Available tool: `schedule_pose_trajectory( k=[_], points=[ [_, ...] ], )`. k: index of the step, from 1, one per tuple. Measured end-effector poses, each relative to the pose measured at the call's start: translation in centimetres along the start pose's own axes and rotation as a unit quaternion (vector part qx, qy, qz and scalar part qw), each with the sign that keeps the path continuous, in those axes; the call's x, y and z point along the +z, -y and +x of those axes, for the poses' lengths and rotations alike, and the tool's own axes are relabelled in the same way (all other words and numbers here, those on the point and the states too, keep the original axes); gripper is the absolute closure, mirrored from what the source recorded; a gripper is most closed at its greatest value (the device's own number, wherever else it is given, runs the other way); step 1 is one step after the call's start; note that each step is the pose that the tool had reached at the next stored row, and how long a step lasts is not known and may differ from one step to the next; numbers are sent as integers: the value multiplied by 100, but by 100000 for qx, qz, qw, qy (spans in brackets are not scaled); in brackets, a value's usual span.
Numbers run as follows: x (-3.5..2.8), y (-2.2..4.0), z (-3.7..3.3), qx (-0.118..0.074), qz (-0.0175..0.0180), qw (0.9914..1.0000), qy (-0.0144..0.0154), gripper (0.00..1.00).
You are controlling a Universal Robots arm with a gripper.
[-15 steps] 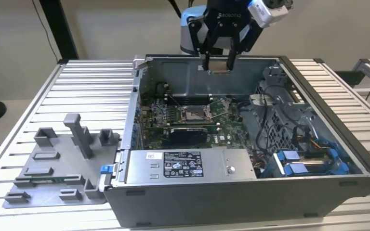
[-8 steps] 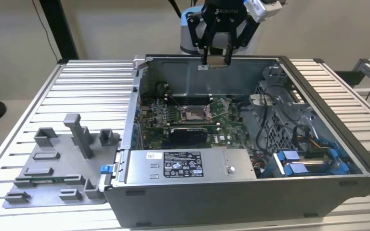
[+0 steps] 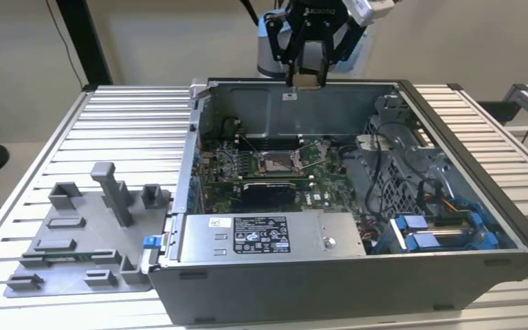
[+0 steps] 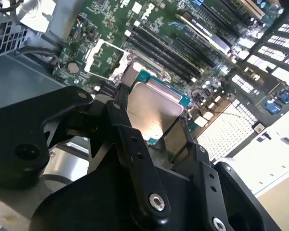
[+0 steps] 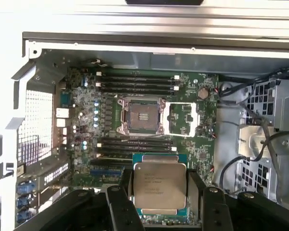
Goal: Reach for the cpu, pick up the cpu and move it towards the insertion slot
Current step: 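Pick up the cpu and move it towards the insertion slot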
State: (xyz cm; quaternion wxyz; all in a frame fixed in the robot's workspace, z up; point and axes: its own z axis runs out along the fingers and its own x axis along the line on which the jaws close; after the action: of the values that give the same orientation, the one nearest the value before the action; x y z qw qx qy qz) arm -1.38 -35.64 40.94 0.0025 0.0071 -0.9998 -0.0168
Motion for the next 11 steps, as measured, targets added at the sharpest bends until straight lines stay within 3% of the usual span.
schedule_pose_trajectory(
  k=[11],
  points=[
    [33,-311,22,1,-1,100000,32,100]
  ],
)
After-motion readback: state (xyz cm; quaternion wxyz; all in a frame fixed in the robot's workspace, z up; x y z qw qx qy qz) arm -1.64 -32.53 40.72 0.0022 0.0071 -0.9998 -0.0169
